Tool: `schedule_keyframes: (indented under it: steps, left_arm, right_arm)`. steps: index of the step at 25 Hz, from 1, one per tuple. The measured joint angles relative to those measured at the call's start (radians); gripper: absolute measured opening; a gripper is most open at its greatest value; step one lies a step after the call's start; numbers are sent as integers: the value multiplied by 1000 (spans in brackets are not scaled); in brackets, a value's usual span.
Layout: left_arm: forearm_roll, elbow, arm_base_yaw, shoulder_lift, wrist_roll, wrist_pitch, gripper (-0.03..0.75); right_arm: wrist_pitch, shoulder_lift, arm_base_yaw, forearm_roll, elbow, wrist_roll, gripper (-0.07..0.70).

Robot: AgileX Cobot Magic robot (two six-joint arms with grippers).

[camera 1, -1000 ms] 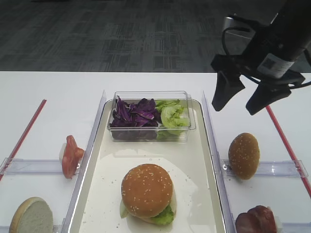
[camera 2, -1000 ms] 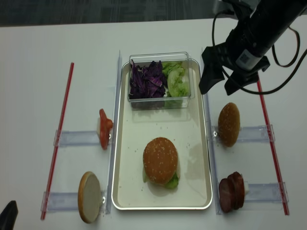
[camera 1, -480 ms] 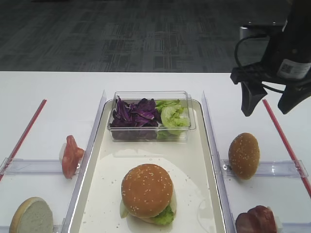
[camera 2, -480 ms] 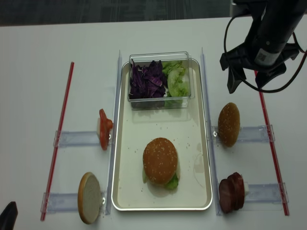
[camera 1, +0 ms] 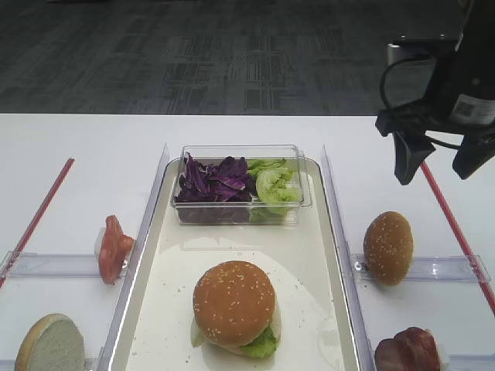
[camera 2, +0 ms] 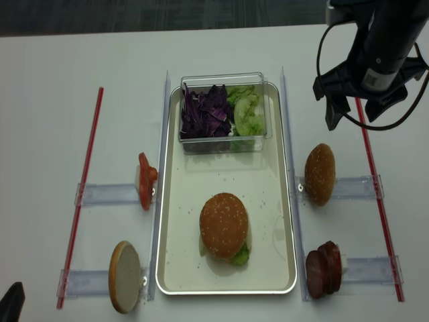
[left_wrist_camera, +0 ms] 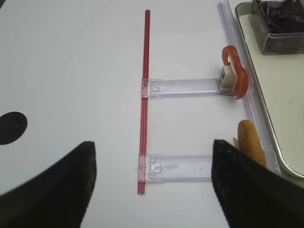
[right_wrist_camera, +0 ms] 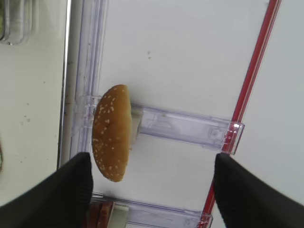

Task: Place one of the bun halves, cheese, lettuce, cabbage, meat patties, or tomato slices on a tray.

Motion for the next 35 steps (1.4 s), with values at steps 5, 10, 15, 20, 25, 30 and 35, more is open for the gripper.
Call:
schedule_keyframes:
  steps: [5,10,15,20,25,30,35]
  left_arm:
    - [0,0,0,0,0,0,472]
    - [0,0,0,0,0,0,472]
    - [0,0,0,0,0,0,472]
    - [0,0,0,0,0,0,472]
    - [0,0,0,0,0,0,472]
    - [0,0,0,0,0,0,472]
    - [0,0,0,0,0,0,472]
  right_arm:
    - [0,0,-76,-1,0,-15,551]
    - [0,0,-162,-13,0,-31,529]
    - [0,0,-201,-15,0,-32,522]
    - [0,-6,-201,-1,0,-34,522]
    - [0,-60,-201,19,43,-42,521]
    - [0,-134,-201,24,128,-45,520]
    - [0,-221,-201,31,228,-47,519]
